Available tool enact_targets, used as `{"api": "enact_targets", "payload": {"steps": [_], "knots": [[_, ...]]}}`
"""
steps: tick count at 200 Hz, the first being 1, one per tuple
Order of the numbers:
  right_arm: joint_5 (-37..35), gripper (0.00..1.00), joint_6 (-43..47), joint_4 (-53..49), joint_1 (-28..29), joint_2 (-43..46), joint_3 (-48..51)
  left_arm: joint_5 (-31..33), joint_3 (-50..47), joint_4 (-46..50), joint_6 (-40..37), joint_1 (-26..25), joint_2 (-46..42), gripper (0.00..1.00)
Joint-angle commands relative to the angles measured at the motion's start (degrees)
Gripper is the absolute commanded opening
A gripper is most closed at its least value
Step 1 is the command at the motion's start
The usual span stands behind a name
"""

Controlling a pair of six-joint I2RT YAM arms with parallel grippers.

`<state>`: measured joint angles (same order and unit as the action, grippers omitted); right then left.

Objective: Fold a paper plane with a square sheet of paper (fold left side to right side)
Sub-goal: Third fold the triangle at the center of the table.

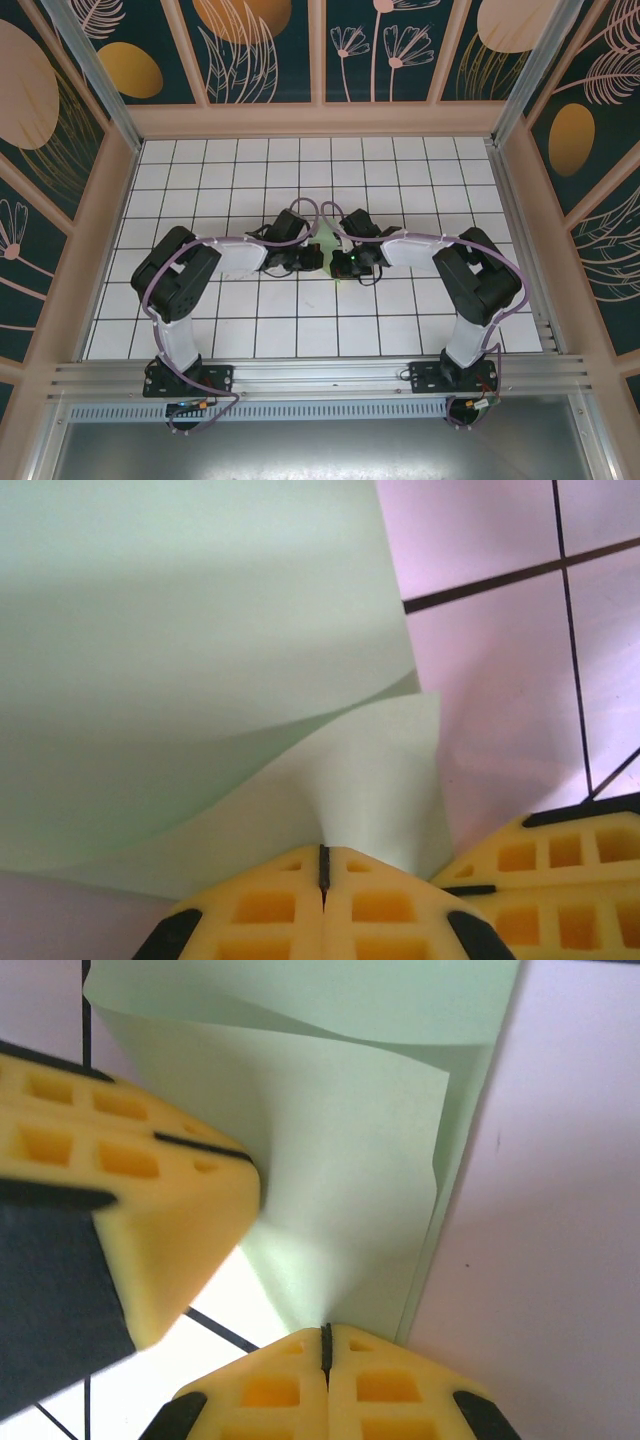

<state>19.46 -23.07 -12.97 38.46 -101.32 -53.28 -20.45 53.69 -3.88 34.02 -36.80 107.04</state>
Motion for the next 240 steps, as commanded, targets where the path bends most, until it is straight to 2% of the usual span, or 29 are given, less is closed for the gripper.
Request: {"api": "enact_targets", "payload": {"steps": [1, 88, 148, 169, 190, 199, 213, 225, 240], "knots": [[-6.28, 0.00, 0.04, -9.26, -0.40, -3.07, 2.30, 10.72, -0.53, 4.76, -2.77, 4.88, 0.01, 0.05], [-5.05, 0.00, 0.13, -9.27, -0.36, -1.93, 3.17, 14.02, 0.34, 6.05, -6.59, 10.97, 0.86, 0.06], [-3.96, 0.00, 0.09, -8.27, -0.32, -1.27, 3.53, 13.98, 1.59, 6.87, -6.95, 11.93, 0.22, 0.07], [-2.75, 0.00, -0.03, -6.33, -0.44, -0.84, 3.27, 12.91, 1.29, 6.73, -6.58, 11.92, -2.59, 0.12], [-1.32, 0.00, -0.63, -2.34, -0.49, 1.14, 2.92, 11.50, 0.43, 6.46, -5.42, 11.92, -7.06, 0.26], [-1.13, 0.09, -0.88, -0.11, -0.55, 2.64, 2.99, 10.62, -0.26, 6.19, -4.70, 11.93, -8.50, 0.31], [-1.02, 0.15, -0.85, 2.86, -0.66, 5.32, 3.01, 8.96, -1.90, 5.02, -2.87, 11.97, -12.87, 0.38], [-1.80, 0.25, -0.46, 4.39, -1.07, 7.87, 2.92, 7.19, -3.80, 3.54, -1.31, 11.92, -15.46, 0.43], [-4.06, 0.37, 0.59, 4.95, -1.77, 10.91, 2.82, 4.64, -6.64, 1.03, 0.88, 11.92, -18.30, 0.45]]}}
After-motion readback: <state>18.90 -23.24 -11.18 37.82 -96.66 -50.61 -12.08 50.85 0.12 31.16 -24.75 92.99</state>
